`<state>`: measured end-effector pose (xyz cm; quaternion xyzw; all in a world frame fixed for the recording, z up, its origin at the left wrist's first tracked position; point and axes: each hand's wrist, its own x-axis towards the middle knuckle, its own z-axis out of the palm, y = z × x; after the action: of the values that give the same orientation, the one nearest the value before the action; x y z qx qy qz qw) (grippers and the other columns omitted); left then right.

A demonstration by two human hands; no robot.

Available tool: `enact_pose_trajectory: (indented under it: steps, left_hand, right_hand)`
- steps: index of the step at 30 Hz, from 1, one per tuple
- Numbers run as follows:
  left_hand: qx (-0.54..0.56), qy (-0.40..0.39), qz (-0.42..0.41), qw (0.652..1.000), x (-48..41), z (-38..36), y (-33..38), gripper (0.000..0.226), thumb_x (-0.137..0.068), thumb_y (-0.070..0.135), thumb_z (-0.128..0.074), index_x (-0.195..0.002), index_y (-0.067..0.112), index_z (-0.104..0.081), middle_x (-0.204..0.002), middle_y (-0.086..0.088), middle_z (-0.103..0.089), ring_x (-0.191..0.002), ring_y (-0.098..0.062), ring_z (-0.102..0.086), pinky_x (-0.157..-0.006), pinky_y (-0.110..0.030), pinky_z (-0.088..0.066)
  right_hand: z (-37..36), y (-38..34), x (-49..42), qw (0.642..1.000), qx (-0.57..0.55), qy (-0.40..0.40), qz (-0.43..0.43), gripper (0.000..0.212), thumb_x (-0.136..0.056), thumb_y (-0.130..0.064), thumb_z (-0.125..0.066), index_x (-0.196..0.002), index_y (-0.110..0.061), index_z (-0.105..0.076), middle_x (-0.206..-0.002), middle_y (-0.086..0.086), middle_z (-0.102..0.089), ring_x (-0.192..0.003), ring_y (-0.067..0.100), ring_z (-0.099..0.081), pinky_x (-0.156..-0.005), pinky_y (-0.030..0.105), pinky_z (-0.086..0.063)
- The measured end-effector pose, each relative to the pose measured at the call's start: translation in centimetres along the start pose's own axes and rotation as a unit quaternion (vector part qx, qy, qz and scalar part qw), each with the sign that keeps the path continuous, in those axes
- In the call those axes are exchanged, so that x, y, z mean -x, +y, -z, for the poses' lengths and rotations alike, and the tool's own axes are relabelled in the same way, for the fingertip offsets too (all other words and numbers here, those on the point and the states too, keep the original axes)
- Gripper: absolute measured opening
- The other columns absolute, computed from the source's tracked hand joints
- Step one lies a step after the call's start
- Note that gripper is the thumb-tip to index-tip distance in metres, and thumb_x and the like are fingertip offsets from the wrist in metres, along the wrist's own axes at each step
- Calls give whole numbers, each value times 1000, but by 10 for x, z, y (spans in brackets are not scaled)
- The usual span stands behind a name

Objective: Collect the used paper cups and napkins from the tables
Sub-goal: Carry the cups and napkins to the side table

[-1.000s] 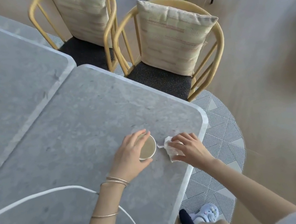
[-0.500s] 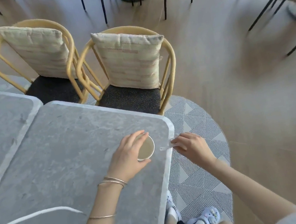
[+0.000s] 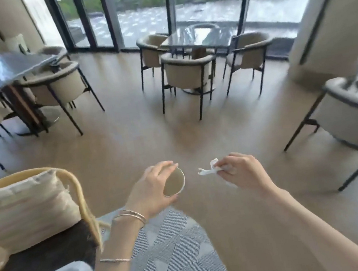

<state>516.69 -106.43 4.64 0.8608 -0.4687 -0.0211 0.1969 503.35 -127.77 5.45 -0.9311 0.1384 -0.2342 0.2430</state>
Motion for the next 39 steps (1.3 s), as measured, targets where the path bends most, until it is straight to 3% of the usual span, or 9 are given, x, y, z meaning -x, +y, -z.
enact_pose_trajectory:
  steps: [9, 14, 16, 18, 22, 30, 35, 39]
  left_hand:
    - [50, -36, -211, 976, -154, -22, 212, 78, -66, 49, -68, -136, 28, -39, -136, 14, -41, -121, -13, -40, -94, -42, -45]
    - [64, -69, -332, 938, -194, -52, 343, 78, -64, 48, -67, -135, 31, -41, -135, 15, -42, -119, -11, -40, -95, -36, -43]
    - [77, -84, -377, 919, -204, -66, 400, 75, -66, 42, -72, -134, 33, -42, -134, 16, -42, -117, -10, -41, -93, -32, -42]
    - [89, -97, -427, 895, -208, -81, 461, 73, -68, 37, -74, -133, 32, -44, -133, 15, -43, -115, -12, -45, -93, -32, -43]
    - [104, -137, -514, 840, -206, -115, 577, 72, -69, 35, -75, -133, 31, -44, -133, 14, -43, -120, -14, -40, -94, -43, -43]
    - [118, -206, -658, 715, -182, -195, 794, 74, -71, 37, -74, -136, 34, -39, -135, 11, -41, -121, -16, -39, -96, -41, -42]
    - [175, -232, -726, 624, -136, -224, 917, 70, -69, 41, -74, -132, 37, -43, -131, 19, -43, -117, -12, -41, -94, -38, -44]
    - [200, -265, -762, 557, -78, -240, 994, 69, -66, 39, -77, -128, 38, -47, -126, 23, -45, -114, -8, -44, -93, -38, -44]
  right_hand:
    - [202, 124, 63, 978, 96, 149, -113, 12, -72, -13, -76, -82, -18, -74, -76, 2, -69, -73, 25, -65, -64, 40, -53]
    - [296, 171, 137, 933, 174, 235, -209, 12, -72, -14, -74, -80, -22, -74, -78, -1, -69, -76, 22, -65, -63, 33, -51]
    - [333, 185, 172, 911, 193, 253, -261, 11, -75, -18, -72, -84, -24, -73, -83, -2, -70, -82, 23, -65, -69, 38, -52]
    - [368, 194, 211, 891, 212, 271, -296, 11, -76, -19, -71, -87, -21, -72, -87, 0, -70, -84, 25, -64, -70, 40, -52]
    - [425, 208, 288, 832, 258, 328, -365, 11, -78, -17, -70, -88, -19, -73, -89, -3, -69, -88, 19, -61, -64, 26, -39]
    - [514, 236, 434, 701, 323, 381, -510, 6, -83, -27, -64, -83, -25, -71, -80, -3, -63, -87, 18, -54, -72, 38, -47]
    - [568, 231, 515, 615, 362, 422, -559, 4, -82, -28, -67, -82, -26, -71, -74, -11, -57, -75, 9, -50, -63, 28, -38]
    - [589, 215, 577, 543, 397, 441, -594, 3, -79, -22, -70, -82, -22, -71, -75, -7, -61, -77, 15, -55, -64, 32, -43]
